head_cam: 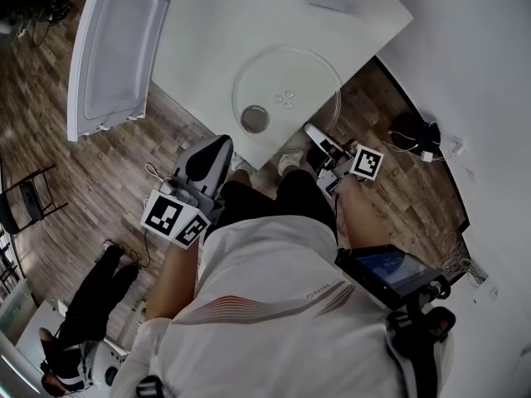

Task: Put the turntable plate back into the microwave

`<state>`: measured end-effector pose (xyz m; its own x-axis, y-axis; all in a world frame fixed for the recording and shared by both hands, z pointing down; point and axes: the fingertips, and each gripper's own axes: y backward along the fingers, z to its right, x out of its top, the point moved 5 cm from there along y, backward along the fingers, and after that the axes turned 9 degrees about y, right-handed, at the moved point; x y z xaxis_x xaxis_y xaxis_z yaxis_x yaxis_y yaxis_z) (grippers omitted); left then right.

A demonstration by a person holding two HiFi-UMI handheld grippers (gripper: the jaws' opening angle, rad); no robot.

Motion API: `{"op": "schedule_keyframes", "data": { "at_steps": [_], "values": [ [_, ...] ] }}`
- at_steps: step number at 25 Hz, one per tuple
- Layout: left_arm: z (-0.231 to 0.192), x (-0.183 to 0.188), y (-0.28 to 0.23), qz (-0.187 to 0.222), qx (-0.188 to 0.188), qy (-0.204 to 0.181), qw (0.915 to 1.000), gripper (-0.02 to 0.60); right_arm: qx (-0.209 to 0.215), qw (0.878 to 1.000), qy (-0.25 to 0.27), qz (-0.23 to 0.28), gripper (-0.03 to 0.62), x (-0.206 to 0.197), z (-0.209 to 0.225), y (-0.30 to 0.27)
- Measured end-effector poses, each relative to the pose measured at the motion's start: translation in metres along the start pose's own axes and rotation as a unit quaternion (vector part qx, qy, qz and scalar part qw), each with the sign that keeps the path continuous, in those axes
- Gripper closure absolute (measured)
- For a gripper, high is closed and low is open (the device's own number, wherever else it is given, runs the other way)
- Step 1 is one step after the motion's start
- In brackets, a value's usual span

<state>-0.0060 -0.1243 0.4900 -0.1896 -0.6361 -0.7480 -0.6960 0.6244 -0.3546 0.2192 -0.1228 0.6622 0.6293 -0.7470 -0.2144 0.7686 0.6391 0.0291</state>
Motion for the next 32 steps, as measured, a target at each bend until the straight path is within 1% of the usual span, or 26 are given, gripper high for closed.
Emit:
{"op": "schedule_keyframes", "data": {
  "at_steps": [5,9,13,18,21,25,27,32],
  "values": [
    [-0.003,-0.001,0.005,0.003,0.001,0.002,1.0,0.571,0.007,0.999,0.029,0.013,0.565,-0.001,-0.008,0.0],
    [-0.004,-0.001,0.009,0.009,0.0,0.002,1.0,0.571,0.019,0.999,0.019,0.03,0.565,0.002,-0.017,-0.003],
    [-0.007,0.01,0.016,0.03,0.001,-0.007,0.9995,0.571,0.017,0.998,0.011,0.055,0.565,0.009,-0.033,-0.012],
    [-0.014,0.029,0.032,0.057,-0.005,-0.012,0.9983,0.571,0.003,0.996,0.026,0.09,0.565,0.014,-0.06,-0.026],
    [-0.021,0.04,0.043,0.068,-0.012,-0.015,0.9975,0.571,-0.002,0.994,0.03,0.103,0.565,0.014,-0.076,-0.043],
    [-0.034,0.053,0.055,0.081,-0.021,-0.04,0.9956,0.571,-0.001,0.993,0.028,0.118,0.565,0.014,-0.097,-0.074],
    [-0.041,0.061,0.06,0.088,-0.029,-0.046,0.9947,0.571,-0.002,0.991,0.025,0.129,0.565,0.013,-0.107,-0.093],
    [-0.063,0.08,0.072,0.106,-0.054,-0.057,0.9913,0.571,-0.011,0.987,0.014,0.159,0.565,0.012,-0.118,-0.136]
  ]
}}
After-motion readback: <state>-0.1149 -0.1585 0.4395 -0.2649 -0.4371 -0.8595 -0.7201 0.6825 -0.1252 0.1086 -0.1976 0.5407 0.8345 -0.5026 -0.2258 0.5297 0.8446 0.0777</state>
